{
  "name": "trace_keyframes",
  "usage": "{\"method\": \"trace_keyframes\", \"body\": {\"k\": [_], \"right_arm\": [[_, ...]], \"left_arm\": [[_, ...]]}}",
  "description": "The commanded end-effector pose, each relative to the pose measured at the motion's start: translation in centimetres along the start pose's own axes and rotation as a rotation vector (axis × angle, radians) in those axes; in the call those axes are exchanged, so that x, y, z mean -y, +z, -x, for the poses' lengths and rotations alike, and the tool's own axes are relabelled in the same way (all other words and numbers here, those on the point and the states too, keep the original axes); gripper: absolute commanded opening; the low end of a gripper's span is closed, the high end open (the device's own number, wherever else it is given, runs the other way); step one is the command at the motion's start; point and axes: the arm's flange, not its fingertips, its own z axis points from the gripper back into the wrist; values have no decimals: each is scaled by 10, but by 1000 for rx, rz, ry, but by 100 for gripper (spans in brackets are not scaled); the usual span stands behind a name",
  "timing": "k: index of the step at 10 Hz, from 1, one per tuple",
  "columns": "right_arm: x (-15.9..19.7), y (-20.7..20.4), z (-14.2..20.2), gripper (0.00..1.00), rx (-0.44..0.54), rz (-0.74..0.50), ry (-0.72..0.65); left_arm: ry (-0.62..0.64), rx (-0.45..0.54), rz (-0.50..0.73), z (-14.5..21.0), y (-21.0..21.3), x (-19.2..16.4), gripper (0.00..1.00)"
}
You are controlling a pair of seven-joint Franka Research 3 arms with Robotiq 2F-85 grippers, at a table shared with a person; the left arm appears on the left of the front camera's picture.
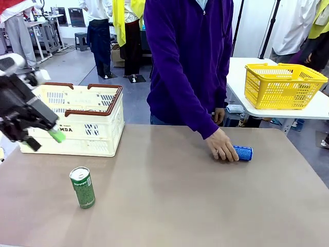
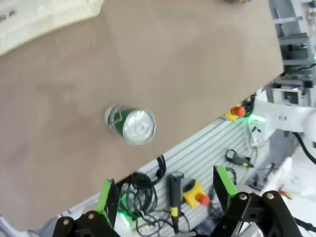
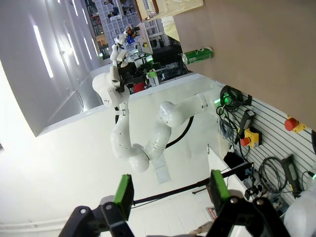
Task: Place the drinks into the Shopping basket.
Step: Pick up one drink and place it into the Shopping basket.
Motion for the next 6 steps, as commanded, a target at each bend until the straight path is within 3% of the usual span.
{"method": "trace_keyframes", "body": {"k": [1,3,4,5,6], "right_arm": [[-2,4,3,82,-11,8,-5],[-2,4,3,82,-11,8,-5],[-2,4,3,82,-11,8,-5],[-2,4,3,82,-11,8,-5],[-2,4,3,82,-11,8,-5]], "left_arm": [[36,-24,41,8,10,-16,100],[-5,0,2,-1,-1,4,100],[-233,-58,186,0,-20,17,100],[-30,33,-33,9,-45,33,100],[71,-38,-174,21,-70,44,100]]}}
